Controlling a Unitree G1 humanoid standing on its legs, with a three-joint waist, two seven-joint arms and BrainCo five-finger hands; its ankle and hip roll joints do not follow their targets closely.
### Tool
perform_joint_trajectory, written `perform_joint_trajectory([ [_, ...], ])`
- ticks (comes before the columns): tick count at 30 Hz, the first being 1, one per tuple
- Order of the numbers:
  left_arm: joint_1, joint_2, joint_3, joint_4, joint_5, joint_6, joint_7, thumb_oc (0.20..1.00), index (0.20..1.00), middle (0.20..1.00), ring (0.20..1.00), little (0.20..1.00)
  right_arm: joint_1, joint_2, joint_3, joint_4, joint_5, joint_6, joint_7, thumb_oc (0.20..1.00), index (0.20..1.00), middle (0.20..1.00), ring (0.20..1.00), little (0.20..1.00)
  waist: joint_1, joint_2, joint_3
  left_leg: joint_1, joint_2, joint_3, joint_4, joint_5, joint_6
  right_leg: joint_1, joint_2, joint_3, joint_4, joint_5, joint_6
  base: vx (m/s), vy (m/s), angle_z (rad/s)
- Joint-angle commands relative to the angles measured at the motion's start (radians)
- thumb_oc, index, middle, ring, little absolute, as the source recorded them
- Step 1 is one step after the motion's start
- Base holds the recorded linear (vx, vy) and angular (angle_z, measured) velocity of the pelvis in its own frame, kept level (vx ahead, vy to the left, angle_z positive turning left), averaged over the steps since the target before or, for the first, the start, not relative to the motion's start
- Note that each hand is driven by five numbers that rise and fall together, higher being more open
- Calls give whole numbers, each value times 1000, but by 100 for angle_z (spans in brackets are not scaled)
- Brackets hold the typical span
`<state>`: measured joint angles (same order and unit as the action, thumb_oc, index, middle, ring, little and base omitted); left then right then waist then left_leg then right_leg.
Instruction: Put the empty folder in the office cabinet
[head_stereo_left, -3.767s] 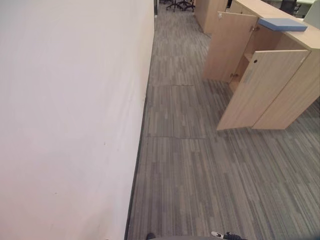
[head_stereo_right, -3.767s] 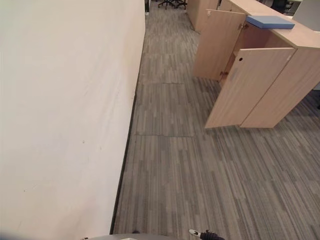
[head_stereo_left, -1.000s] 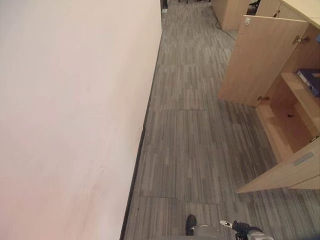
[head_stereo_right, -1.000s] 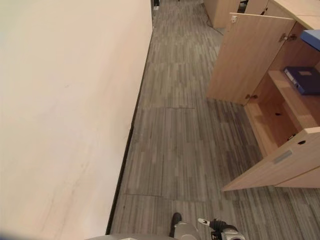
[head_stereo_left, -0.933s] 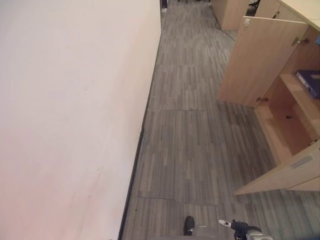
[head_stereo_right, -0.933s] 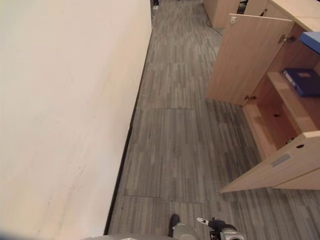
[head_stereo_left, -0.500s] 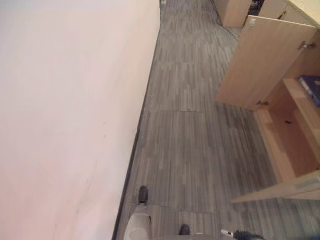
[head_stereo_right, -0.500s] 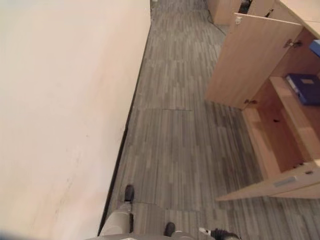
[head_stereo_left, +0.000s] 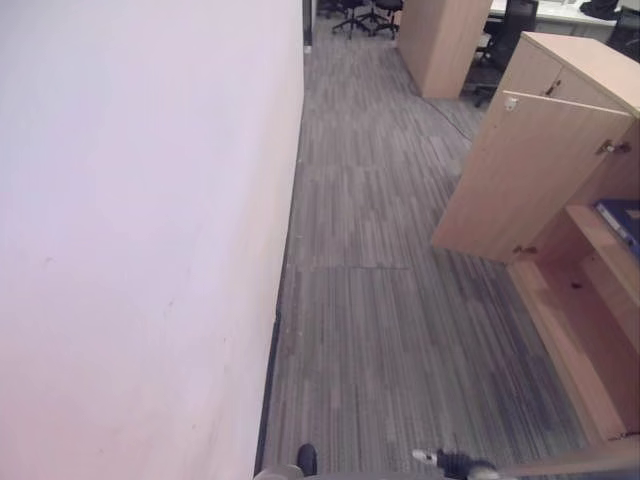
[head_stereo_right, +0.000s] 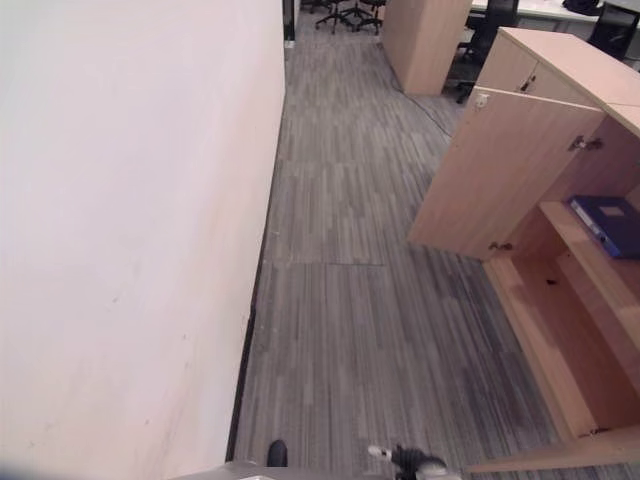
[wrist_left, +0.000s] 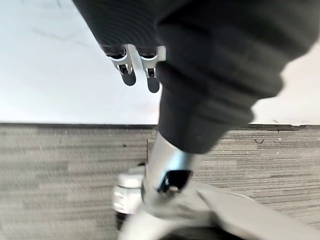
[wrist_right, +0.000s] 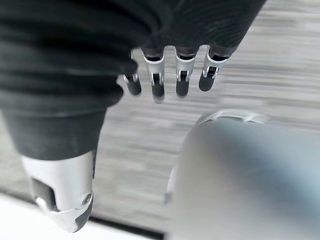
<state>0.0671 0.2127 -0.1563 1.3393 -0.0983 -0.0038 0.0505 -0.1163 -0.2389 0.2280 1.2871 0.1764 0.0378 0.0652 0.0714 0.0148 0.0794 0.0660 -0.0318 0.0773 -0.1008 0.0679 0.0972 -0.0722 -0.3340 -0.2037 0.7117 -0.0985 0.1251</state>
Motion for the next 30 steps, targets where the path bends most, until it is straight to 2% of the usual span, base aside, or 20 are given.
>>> perform_joint_trajectory([
  [1,-8,74,31,2,36,-18,30,1000,1000,1000,1000,1000,-30,-38,-36,-39,71,-16,-15,1000,1000,1000,1000,1000,-5,28,54,-4,-47,-35,14,-73,-52,-41,-7,-65,-294,215,-1,73,3,-24],
  [2,-3,71,31,3,35,-17,26,1000,1000,1000,1000,1000,-41,-40,-47,-44,96,-17,-14,1000,1000,1000,1000,1000,-13,35,68,11,-46,-34,14,-77,-54,-58,11,-79,-354,223,4,95,-54,-11],
  [3,7,62,29,9,39,-18,20,1000,1000,1000,1000,1000,-58,-38,-48,-59,120,-19,-16,1000,1000,1000,1000,1000,-36,36,93,45,-49,-37,14,-89,-58,-95,55,-60,-495,259,22,153,-74,-8],
  [6,13,57,39,17,44,-19,12,1000,1000,1000,1000,1000,-76,-43,-38,-62,112,-18,-10,1000,1000,1000,1000,1000,-55,19,111,85,-58,-48,14,-110,-64,-139,99,-31,-674,329,57,141,-67,1],
  [9,16,57,48,22,46,-19,7,1000,1000,1000,1000,1000,-82,-49,-28,-58,98,-16,-4,1000,1000,1000,1000,1000,-55,8,112,102,-63,-51,14,-123,-69,-136,116,-59,-750,337,67,156,-82,22],
  [12,12,51,56,26,52,-26,3,1000,1000,1000,1000,1000,-71,-60,-34,-38,89,-15,-2,1000,1000,1000,1000,1000,-51,-18,82,123,-76,-60,14,-162,-75,-105,109,-78,-794,364,72,206,-109,-9],
  [15,16,43,62,37,49,-19,3,1000,1000,1000,1000,1000,-54,-63,-43,5,75,-9,-2,1000,1000,1000,1000,1000,-52,-23,58,144,-56,-83,14,-186,-83,-84,97,-92,-779,376,68,286,-167,14],
  [18,8,41,59,43,49,-16,4,1000,1000,1000,1000,1000,-43,-64,-43,30,56,-3,-2,1000,1000,1000,1000,1000,-55,-20,46,152,-30,-100,14,-196,-91,-83,97,-112,-752,354,60,224,-190,27],
  [19,1,42,54,47,48,-13,5,1000,1000,1000,1000,1000,-32,-67,-48,40,49,1,1,1000,1000,1000,1000,1000,-58,-12,43,166,0,-115,14,-208,-99,-87,105,-119,-711,317,47,159,-128,34],
  [20,1,42,54,47,48,-13,5,1000,1000,1000,1000,1000,-32,-66,-49,40,49,1,1,1000,1000,1000,1000,1000,-60,-15,41,163,-3,-117,14,-206,-98,-90,102,-119,-711,318,48,256,-211,28],
  [22,-5,43,47,54,48,-11,3,1000,1000,1000,1000,1000,-15,-66,-57,59,47,4,4,1000,1000,1000,1000,1000,-69,-12,33,182,36,-126,14,-220,-115,-95,119,-116,-659,265,29,275,-233,13],
  [23,-18,43,28,53,55,-10,2,1000,1000,1000,1000,1000,-2,-65,-59,81,34,10,2,1000,1000,1000,1000,1000,-78,-11,28,192,71,-119,37,-232,-135,-89,128,-126,-622,219,14,272,-230,10],
  [24,-18,43,28,53,55,-10,2,1000,1000,1000,1000,1000,-2,-65,-59,81,34,10,2,1000,1000,1000,1000,1000,-79,-11,27,191,71,-120,38,-232,-135,-89,128,-126,-622,219,14,343,-320,14],
  [25,-32,42,12,41,60,-14,2,1000,1000,1000,1000,1000,15,-66,-51,98,17,12,2,1000,1000,1000,1000,1000,-84,-9,27,186,104,-115,86,-227,-156,-77,141,-134,-595,183,-2,152,-156,15],
  [26,-32,42,12,41,59,-14,2,1000,1000,1000,1000,1000,15,-65,-52,98,17,12,2,1000,1000,1000,1000,1000,-87,-11,25,182,101,-118,87,-224,-155,-79,138,-136,-596,184,-1,281,-305,26],
  [27,-45,44,0,22,54,-17,5,1000,1000,1000,1000,1000,25,-64,-45,108,8,15,3,1000,1000,1000,1000,1000,-89,-12,26,171,131,-116,149,-193,-176,-62,154,-141,-578,152,-19,120,-147,21],
  [28,-45,45,0,22,54,-17,5,1000,1000,1000,1000,1000,25,-64,-45,108,8,15,3,1000,1000,1000,1000,1000,-91,-15,24,167,128,-119,148,-190,-175,-64,151,-143,-580,154,-18,264,-323,21],
  [29,-53,49,0,6,42,-20,4,1000,1000,1000,1000,1000,35,-60,-37,115,2,17,4,1000,1000,1000,1000,1000,-90,-20,25,140,161,-111,259,-125,-190,-29,185,-137,-582,114,-47,130,-173,8],
  [30,-53,50,0,6,42,-20,4,1000,1000,1000,1000,1000,35,-59,-38,115,2,17,4,1000,1000,1000,1000,1000,-92,-23,23,136,158,-113,258,-122,-189,-31,182,-139,-584,116,-46,250,-405,13],
])
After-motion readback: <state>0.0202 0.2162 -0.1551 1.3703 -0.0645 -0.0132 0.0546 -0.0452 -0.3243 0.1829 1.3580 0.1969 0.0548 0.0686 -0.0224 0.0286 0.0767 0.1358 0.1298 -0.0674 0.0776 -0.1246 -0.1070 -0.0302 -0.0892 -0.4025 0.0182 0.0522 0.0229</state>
